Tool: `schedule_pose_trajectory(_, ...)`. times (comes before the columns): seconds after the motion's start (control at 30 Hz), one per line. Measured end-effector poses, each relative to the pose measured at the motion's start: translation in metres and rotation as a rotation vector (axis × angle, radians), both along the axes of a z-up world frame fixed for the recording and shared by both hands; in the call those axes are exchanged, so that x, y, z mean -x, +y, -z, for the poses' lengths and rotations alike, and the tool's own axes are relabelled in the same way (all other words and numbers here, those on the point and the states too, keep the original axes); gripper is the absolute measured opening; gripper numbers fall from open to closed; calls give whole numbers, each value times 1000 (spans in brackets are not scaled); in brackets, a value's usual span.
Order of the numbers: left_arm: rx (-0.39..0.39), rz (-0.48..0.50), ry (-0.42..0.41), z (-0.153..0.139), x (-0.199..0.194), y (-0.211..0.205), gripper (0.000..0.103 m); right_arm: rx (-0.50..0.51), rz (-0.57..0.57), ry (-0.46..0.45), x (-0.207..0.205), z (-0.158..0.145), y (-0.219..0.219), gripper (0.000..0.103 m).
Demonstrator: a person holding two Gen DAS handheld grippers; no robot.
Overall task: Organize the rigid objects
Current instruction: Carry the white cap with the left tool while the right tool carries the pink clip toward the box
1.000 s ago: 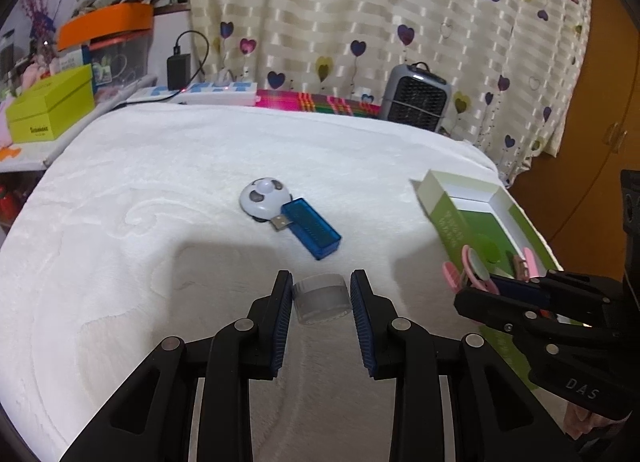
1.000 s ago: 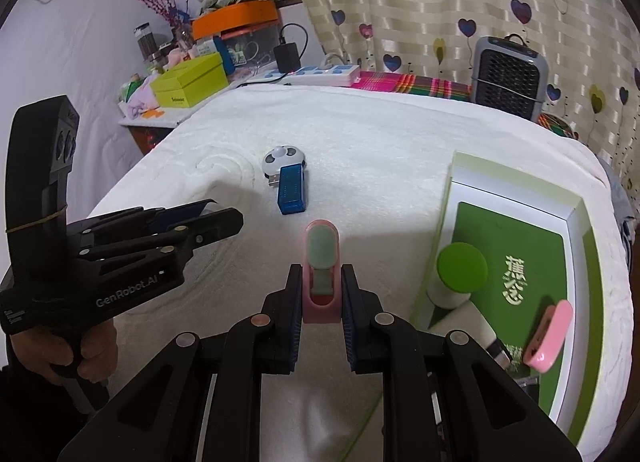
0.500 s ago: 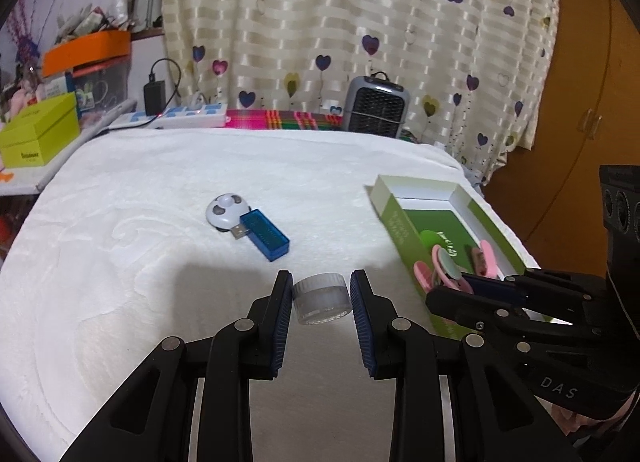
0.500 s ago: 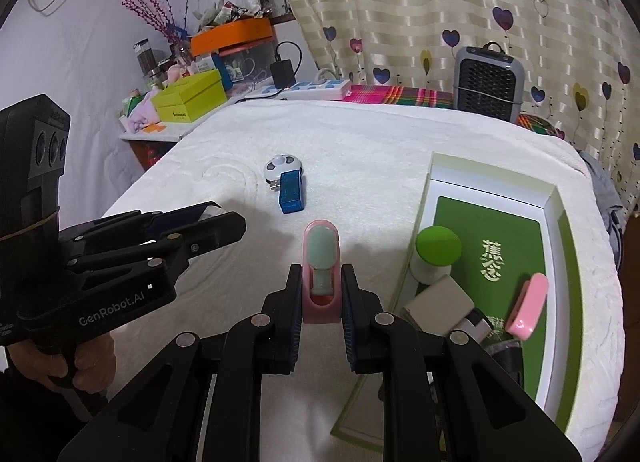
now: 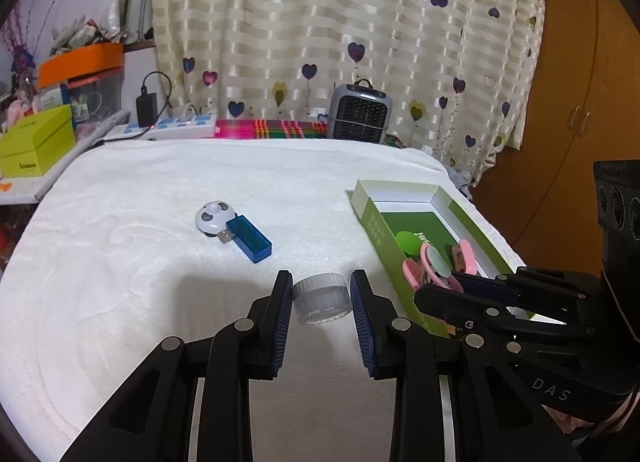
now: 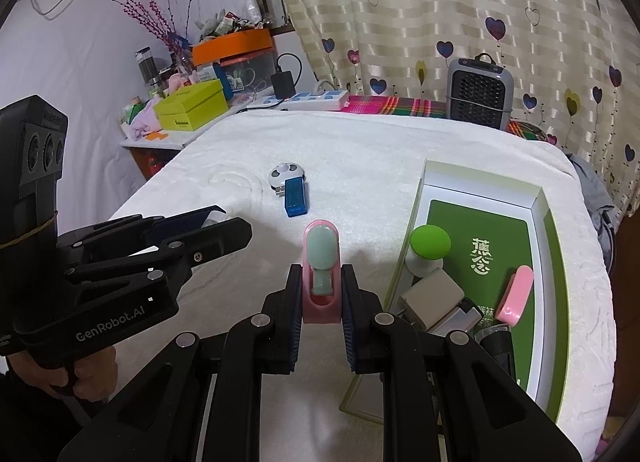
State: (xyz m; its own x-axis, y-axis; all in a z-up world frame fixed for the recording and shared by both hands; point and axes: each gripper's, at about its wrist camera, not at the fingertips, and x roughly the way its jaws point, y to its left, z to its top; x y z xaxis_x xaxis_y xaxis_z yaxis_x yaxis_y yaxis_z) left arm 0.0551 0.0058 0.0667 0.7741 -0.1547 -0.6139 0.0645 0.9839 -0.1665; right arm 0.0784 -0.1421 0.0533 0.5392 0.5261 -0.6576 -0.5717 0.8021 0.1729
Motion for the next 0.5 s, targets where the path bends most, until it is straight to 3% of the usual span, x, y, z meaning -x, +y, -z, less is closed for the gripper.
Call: schedule_pose_trajectory(0.5,-15,68,-2,-2,-10,-35,29,-27,78,-14,-1,-4,-37,18)
